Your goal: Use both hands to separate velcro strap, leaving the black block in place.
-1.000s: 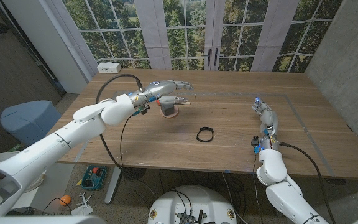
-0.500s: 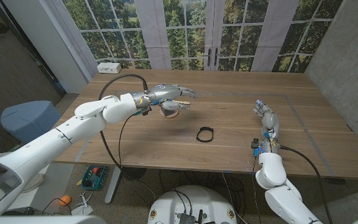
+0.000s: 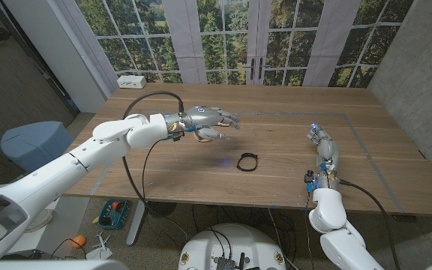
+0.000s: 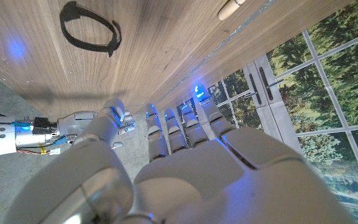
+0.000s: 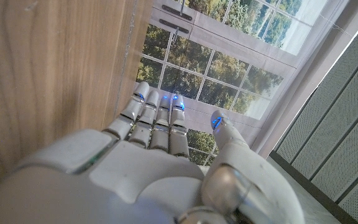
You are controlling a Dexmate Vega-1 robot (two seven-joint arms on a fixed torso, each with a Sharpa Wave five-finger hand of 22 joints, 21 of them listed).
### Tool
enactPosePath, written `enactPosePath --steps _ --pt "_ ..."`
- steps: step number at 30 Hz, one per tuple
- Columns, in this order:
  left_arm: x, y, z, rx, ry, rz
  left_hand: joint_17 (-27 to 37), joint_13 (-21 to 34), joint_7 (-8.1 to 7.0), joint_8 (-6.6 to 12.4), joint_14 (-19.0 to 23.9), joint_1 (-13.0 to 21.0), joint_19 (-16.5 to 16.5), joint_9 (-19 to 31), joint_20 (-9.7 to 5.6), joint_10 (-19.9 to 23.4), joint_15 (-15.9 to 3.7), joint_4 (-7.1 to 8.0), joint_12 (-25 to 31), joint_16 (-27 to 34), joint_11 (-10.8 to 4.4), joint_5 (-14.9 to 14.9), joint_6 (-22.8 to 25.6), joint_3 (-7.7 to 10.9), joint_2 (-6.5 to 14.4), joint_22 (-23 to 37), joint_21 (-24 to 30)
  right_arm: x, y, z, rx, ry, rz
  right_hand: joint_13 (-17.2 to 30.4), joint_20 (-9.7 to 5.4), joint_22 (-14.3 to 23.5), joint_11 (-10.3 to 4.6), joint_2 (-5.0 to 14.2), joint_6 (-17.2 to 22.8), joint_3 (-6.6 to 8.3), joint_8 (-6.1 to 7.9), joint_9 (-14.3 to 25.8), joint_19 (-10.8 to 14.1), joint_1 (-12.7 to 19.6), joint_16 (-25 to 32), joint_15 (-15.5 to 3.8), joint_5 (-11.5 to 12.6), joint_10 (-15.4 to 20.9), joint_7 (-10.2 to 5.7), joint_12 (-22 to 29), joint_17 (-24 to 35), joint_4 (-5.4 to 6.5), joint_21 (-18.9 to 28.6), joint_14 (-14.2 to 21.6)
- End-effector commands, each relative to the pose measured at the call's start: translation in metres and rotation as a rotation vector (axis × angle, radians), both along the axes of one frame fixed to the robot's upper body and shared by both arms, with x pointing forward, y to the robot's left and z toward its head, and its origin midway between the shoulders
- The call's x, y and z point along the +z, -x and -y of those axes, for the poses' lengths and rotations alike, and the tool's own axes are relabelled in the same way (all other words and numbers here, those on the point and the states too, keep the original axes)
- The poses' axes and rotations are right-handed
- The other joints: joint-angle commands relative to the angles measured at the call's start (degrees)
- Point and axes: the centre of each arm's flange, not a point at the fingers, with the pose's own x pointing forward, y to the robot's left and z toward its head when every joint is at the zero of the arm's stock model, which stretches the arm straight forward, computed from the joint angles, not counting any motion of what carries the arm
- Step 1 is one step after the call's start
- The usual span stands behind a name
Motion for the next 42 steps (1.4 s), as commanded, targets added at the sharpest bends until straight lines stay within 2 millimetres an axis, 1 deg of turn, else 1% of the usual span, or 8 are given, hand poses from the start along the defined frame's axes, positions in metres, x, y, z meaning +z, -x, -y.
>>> enactPosePath --steps 1,5,15,18,22,26,30,42 --pt "-0.011 0.002 0.011 0.010 -0.082 0.037 0.1 0.1 -0.21 0.44 0.7 1.2 0.9 0.3 0.06 0.7 -2.05 -0.06 0.2 0.1 -0.24 0.1 0.9 -0.16 0.0 0.3 -0.2 -0.012 0.006 0.005 -0.003 -0.019 -0.010 0.1 0.30 0.1 -0.05 -0.29 0.4 -0.06 0.21 0.2 0.3 0.5 0.3 -0.15 0.6 0.4 -0.03 0.3 0.3 -0.13 -0.2 0.5" --pt "-0.014 0.004 0.015 0.011 -0.099 0.046 0.1 0.1 -0.25 0.52 1.0 2.0 1.3 0.3 -0.16 1.1 -2.45 -0.18 0.3 0.2 -0.55 0.1 1.4 -0.15 -0.3 0.3 -0.3 -0.015 0.009 0.007 -0.004 -0.024 -0.013 0.2 0.32 0.1 -0.02 -0.30 0.5 -0.12 0.19 0.2 0.3 0.5 0.4 -0.17 0.6 0.5 0.01 0.3 0.5 -0.14 -0.2 0.5" --pt "-0.022 0.009 0.026 0.016 -0.162 0.099 0.1 0.1 -0.04 0.64 1.3 3.7 2.0 0.3 -0.31 1.5 -2.58 -0.37 0.3 0.1 -0.78 0.2 2.2 -0.10 -0.9 0.2 -0.3 -0.022 0.015 0.011 0.004 -0.030 -0.014 0.5 0.39 0.2 0.05 -0.31 0.9 -0.28 0.24 0.3 0.4 0.5 0.6 -0.09 0.6 0.7 0.15 0.5 0.8 -0.13 -0.3 0.5" --pt "-0.024 0.008 0.029 0.024 -0.179 0.112 0.1 0.1 -0.05 0.68 1.3 4.1 2.1 0.3 -0.30 1.5 -2.59 -0.41 0.3 0.1 -0.82 0.2 2.4 -0.08 -1.1 0.2 -0.4 -0.024 0.017 0.010 0.012 -0.026 -0.018 0.5 0.44 0.2 0.14 -0.31 1.0 -0.32 0.28 0.3 0.4 0.5 0.7 0.09 0.6 0.9 0.18 0.5 0.8 -0.13 -0.3 0.6" --pt "-0.026 0.008 0.034 0.040 -0.217 0.140 0.0 0.1 -0.12 0.96 1.4 6.2 2.4 0.3 -0.63 2.0 -2.87 -0.48 0.3 0.0 -1.26 0.3 3.6 0.02 -2.0 0.2 -0.7 -0.026 0.019 0.008 0.019 -0.018 -0.020 0.6 0.48 0.2 0.24 -0.32 1.1 -0.38 0.27 0.3 0.5 0.5 0.8 0.09 0.6 1.0 0.25 0.6 1.0 -0.13 -0.3 0.6" --pt "-0.028 0.007 0.039 0.046 -0.248 0.147 0.0 0.1 -0.07 1.01 1.2 7.4 2.6 0.3 -0.68 2.0 -2.85 -0.44 0.2 -0.1 -1.32 0.4 4.0 0.02 -2.5 0.2 -0.9 -0.027 0.022 0.007 0.024 -0.014 -0.020 0.7 0.51 0.2 0.27 -0.33 1.2 -0.43 0.27 0.3 0.5 0.5 0.9 0.13 0.6 1.2 0.30 0.7 1.0 -0.14 -0.3 0.7" --pt "-0.031 0.007 0.044 0.009 -0.324 0.166 0.0 0.1 -0.06 0.99 1.2 8.1 2.6 0.3 -0.70 2.1 -2.94 -0.39 0.1 -0.2 -1.37 0.4 4.1 -0.02 -2.7 0.2 -1.0 -0.028 0.025 0.007 0.020 -0.013 -0.016 0.7 0.50 0.2 0.28 -0.36 1.3 -0.48 0.28 0.3 0.5 0.5 1.0 0.14 0.6 1.2 0.39 0.7 1.1 -0.14 -0.4 0.7" --pt "-0.040 0.003 0.049 -0.006 -0.356 0.138 0.1 0.1 0.08 1.20 1.1 10.1 2.8 0.4 -0.94 2.2 -2.98 -0.26 0.0 -0.2 -1.48 0.4 5.4 -0.27 -3.5 0.3 -1.3 -0.031 0.027 0.001 0.031 -0.001 -0.030 1.0 0.56 0.2 0.28 -0.41 1.7 -0.70 0.31 0.4 0.5 0.4 1.2 0.15 0.6 1.5 0.52 0.9 1.4 -0.12 -0.5 0.7"
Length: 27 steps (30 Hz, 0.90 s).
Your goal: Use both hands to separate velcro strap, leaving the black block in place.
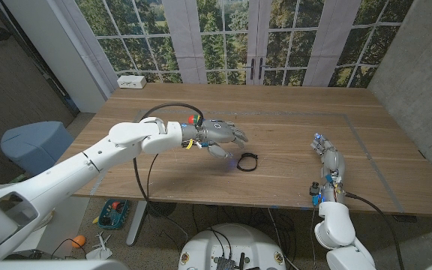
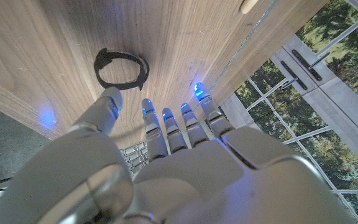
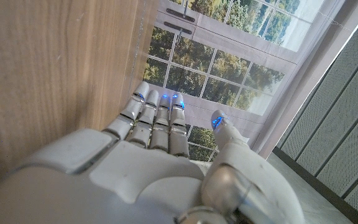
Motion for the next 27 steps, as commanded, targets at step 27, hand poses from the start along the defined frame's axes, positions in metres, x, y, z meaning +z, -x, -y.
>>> enactPosePath --steps 27 --pt "-0.038 -0.024 0.009 -0.058 -0.013 0.040 0.2 0.1 -0.81 2.62 3.7 10.7 5.4 0.4 -2.13 5.5 -6.23 0.63 0.5 0.6 -3.04 0.3 8.8 -2.87 -5.3 0.4 -0.7 -0.008 0.005 0.002 0.014 0.013 -0.047 0.7 0.51 0.3 0.33 -0.43 2.1 -0.54 0.70 0.2 0.4 0.3 0.7 0.08 0.2 1.1 0.71 0.7 0.9 -0.01 -0.3 0.6"
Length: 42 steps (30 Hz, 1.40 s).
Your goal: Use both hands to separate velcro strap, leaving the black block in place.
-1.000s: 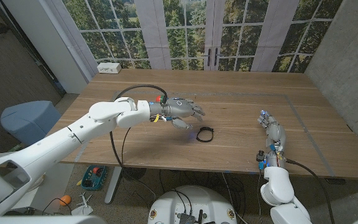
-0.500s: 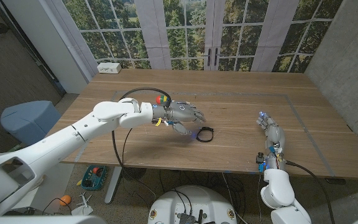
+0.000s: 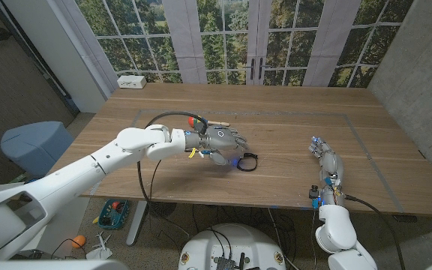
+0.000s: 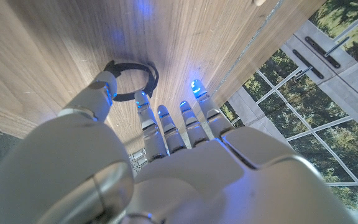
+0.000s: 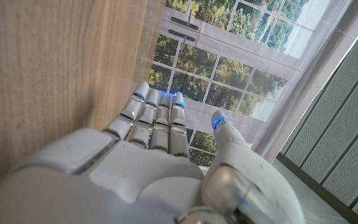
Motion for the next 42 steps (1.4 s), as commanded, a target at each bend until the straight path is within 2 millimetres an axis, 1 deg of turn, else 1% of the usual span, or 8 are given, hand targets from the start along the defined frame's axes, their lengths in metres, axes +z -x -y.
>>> enactPosePath --steps 1,3,4,15,24,31,37,42 --pt "-0.011 -0.011 0.003 -0.013 0.021 -0.014 0.2 0.1 -0.14 0.35 0.7 1.2 0.7 0.1 -0.12 1.0 -6.09 0.03 0.4 0.3 -0.13 0.3 1.1 -0.42 0.1 0.2 -0.3 -0.002 0.001 0.004 -0.004 0.000 -0.013 0.2 0.32 0.3 0.40 -0.43 0.8 -0.08 0.37 0.2 0.2 0.3 0.3 -0.06 0.2 0.3 -0.05 0.3 0.1 -0.01 -0.3 0.4" --pt "-0.013 -0.013 0.004 -0.019 0.026 -0.016 0.2 0.1 -0.18 0.37 0.9 1.6 1.0 0.1 -0.19 1.4 -6.15 0.05 0.5 0.4 -0.45 0.3 1.3 -0.55 0.2 0.2 -0.2 -0.002 0.001 0.005 -0.003 0.000 -0.014 0.2 0.38 0.3 0.35 -0.43 1.0 -0.11 0.43 0.2 0.2 0.3 0.3 -0.02 0.2 0.3 0.10 0.3 0.2 -0.02 -0.3 0.4" --pt "-0.014 -0.014 0.004 -0.022 0.027 -0.013 0.2 0.1 -0.19 0.35 0.9 1.7 1.1 0.2 -0.17 1.4 -6.11 0.05 0.5 0.4 -0.33 0.3 1.3 -0.57 0.2 0.2 -0.2 -0.002 0.001 0.005 -0.003 0.001 -0.015 0.2 0.41 0.3 0.41 -0.44 1.1 -0.12 0.44 0.2 0.3 0.3 0.3 0.02 0.2 0.4 0.14 0.3 0.2 -0.02 -0.3 0.4" --pt "-0.022 -0.023 0.012 -0.028 0.005 -0.008 0.3 0.2 -2.15 0.26 1.4 4.0 1.9 0.2 -0.41 1.7 -6.37 0.18 0.3 0.4 -0.28 0.4 1.9 -0.87 1.6 0.3 -0.1 -0.003 0.001 0.009 -0.005 0.000 -0.020 0.4 0.54 0.3 0.42 -0.50 1.5 -0.27 0.49 0.3 0.3 0.3 0.5 0.07 0.2 0.4 0.28 0.4 0.4 -0.05 -0.3 0.5" --pt "-0.027 -0.031 0.016 -0.041 0.010 -0.006 0.4 0.2 -1.98 0.14 1.7 5.0 2.4 0.3 -0.70 2.0 -6.49 0.22 0.2 0.5 -0.18 0.4 2.1 -1.12 2.2 0.3 -0.1 -0.004 0.002 0.012 -0.011 -0.005 -0.024 0.5 0.56 0.3 0.38 -0.51 1.7 -0.37 0.45 0.3 0.3 0.3 0.5 0.10 0.2 0.5 0.29 0.4 0.5 -0.07 -0.4 0.5" --pt "-0.031 -0.036 0.018 -0.029 -0.009 -0.014 0.5 0.2 -1.94 0.14 1.9 6.1 2.7 0.3 -0.53 2.1 -6.51 0.37 0.1 0.6 -0.11 0.5 2.6 -1.20 3.3 0.4 0.0 -0.003 0.001 0.014 -0.014 -0.006 -0.025 0.6 0.56 0.3 0.45 -0.51 1.9 -0.46 0.43 0.3 0.3 0.3 0.6 0.09 0.2 0.6 0.32 0.5 0.6 -0.08 -0.5 0.5" --pt "-0.032 -0.038 0.022 -0.010 -0.032 -0.021 0.5 0.3 -1.95 0.17 2.0 6.4 2.8 0.4 -0.58 2.5 -6.56 0.51 0.2 0.6 -0.17 0.4 3.0 -1.43 3.9 0.4 0.0 -0.002 -0.001 0.014 -0.019 -0.005 -0.027 0.7 0.56 0.3 0.37 -0.50 1.9 -0.52 0.41 0.3 0.4 0.3 0.6 0.12 0.2 0.6 0.31 0.5 0.7 -0.09 -0.5 0.5" --pt "-0.034 -0.040 0.022 -0.023 -0.033 -0.030 0.6 0.3 -1.10 0.34 2.3 6.9 2.9 0.4 -0.65 3.3 -6.60 0.59 0.4 0.7 0.06 0.4 3.9 -1.94 4.4 0.5 0.1 -0.001 -0.003 0.015 -0.022 -0.004 -0.028 0.8 0.55 0.3 0.37 -0.50 2.0 -0.57 0.35 0.4 0.4 0.3 0.7 0.11 0.2 0.6 0.31 0.5 0.8 -0.10 -0.5 0.5"
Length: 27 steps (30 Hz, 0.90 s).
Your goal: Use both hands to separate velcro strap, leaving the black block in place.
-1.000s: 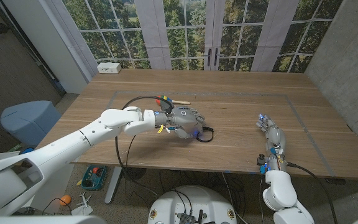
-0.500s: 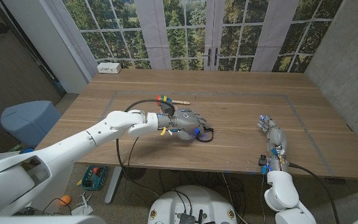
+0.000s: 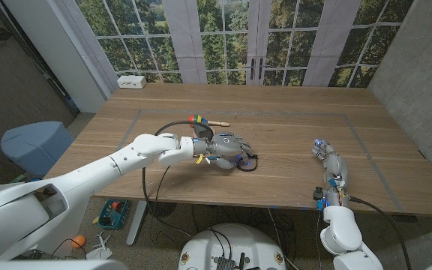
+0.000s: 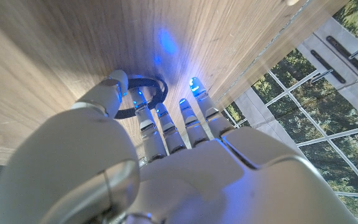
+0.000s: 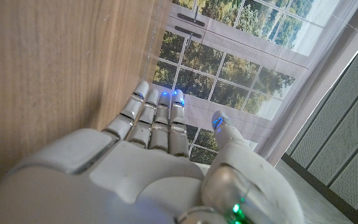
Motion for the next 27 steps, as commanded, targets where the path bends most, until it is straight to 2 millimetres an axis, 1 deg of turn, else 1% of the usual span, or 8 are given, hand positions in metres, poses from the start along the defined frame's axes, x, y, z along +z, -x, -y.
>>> enactPosePath --steps 1,9,12,13,16,20,25,27 --pt "-0.008 -0.007 0.003 -0.002 -0.025 -0.019 0.2 0.3 0.69 0.66 0.6 0.8 0.6 0.1 -0.18 1.3 -6.62 -0.07 0.2 0.4 0.06 0.2 2.2 -0.86 0.7 0.1 0.1 0.003 -0.004 0.002 -0.009 0.000 -0.004 0.3 0.37 0.3 0.24 -0.50 0.4 -0.12 0.21 0.1 0.2 0.3 0.3 0.10 0.2 0.4 -0.21 0.5 0.2 -0.11 -0.1 0.5" --pt "-0.013 -0.010 0.003 -0.005 -0.026 -0.029 0.0 0.2 0.53 1.27 1.4 2.0 1.1 0.2 -0.53 2.5 -7.23 -0.63 0.4 0.4 -0.62 0.2 4.7 -2.04 0.0 0.1 0.1 0.006 -0.004 0.004 -0.016 0.002 -0.006 0.4 0.36 0.3 0.11 -0.48 0.5 -0.19 0.16 0.1 0.2 0.3 0.3 0.19 0.2 0.3 -0.20 0.5 0.4 -0.12 -0.2 0.6" --pt "-0.016 -0.011 0.003 -0.011 -0.029 -0.026 0.0 0.2 1.01 2.84 1.6 4.7 1.4 0.4 -0.51 3.9 -7.53 -0.64 0.4 0.2 -0.63 0.5 10.1 -3.02 0.1 0.1 0.1 0.007 -0.004 0.004 -0.019 0.005 -0.007 0.4 0.34 0.3 0.05 -0.47 0.5 -0.22 0.13 0.1 0.3 0.3 0.4 0.17 0.2 0.4 -0.21 0.5 0.4 -0.12 -0.2 0.6" --pt "-0.017 -0.011 0.003 -0.017 -0.024 -0.026 0.0 0.2 1.31 3.40 2.0 5.5 1.5 0.6 -0.69 4.6 -7.80 -0.53 0.5 0.3 -1.16 0.5 11.9 -3.52 0.2 0.1 0.0 0.007 -0.004 0.005 -0.018 0.005 -0.007 0.5 0.35 0.3 0.13 -0.47 0.5 -0.23 0.13 0.1 0.3 0.3 0.4 0.09 0.2 0.4 -0.21 0.5 0.4 -0.12 -0.2 0.6" --pt "-0.019 -0.011 0.002 -0.023 -0.019 -0.006 0.0 0.2 1.69 5.06 2.5 8.3 1.8 1.0 -0.90 5.8 -8.36 -0.58 0.5 0.3 -1.48 0.9 16.7 -4.00 1.6 0.1 0.1 0.008 -0.005 0.005 -0.021 0.007 -0.011 0.5 0.32 0.3 0.09 -0.47 0.5 -0.26 0.10 0.1 0.3 0.3 0.4 0.13 0.2 0.4 -0.22 0.5 0.5 -0.13 -0.2 0.6" --pt "-0.019 -0.013 0.003 -0.016 -0.013 0.002 0.0 0.3 1.86 5.46 2.9 9.1 2.1 1.4 -1.29 6.7 -8.83 -0.53 0.7 0.4 -1.93 0.9 17.6 -4.27 2.0 0.1 0.2 0.008 -0.006 0.006 -0.021 0.007 -0.012 0.5 0.35 0.3 0.17 -0.47 0.6 -0.28 0.09 0.1 0.3 0.3 0.5 0.22 0.2 0.4 -0.22 0.5 0.5 -0.13 -0.2 0.7" --pt "-0.020 -0.015 0.002 -0.006 -0.001 0.006 0.1 0.3 4.13 6.26 2.9 10.5 2.4 2.9 -1.76 6.9 -9.04 -0.25 0.4 0.3 -2.02 0.8 18.0 -5.09 3.1 0.1 0.4 0.008 -0.007 0.007 -0.026 0.007 -0.012 0.6 0.37 0.3 0.17 -0.46 0.6 -0.32 0.08 0.1 0.3 0.3 0.5 0.22 0.2 0.4 -0.24 0.5 0.6 -0.14 -0.3 0.7" --pt "-0.019 -0.015 0.002 -0.005 0.011 0.016 0.3 0.5 4.43 6.74 2.6 11.2 2.4 4.4 -1.87 5.4 -9.18 0.07 -0.4 0.2 -1.17 0.6 17.1 -5.63 4.4 0.2 0.5 0.008 -0.007 0.007 -0.028 0.007 -0.010 0.6 0.43 0.3 0.17 -0.46 0.7 -0.33 0.07 0.1 0.3 0.3 0.5 0.18 0.2 0.5 -0.21 0.5 0.6 -0.14 -0.3 0.7"
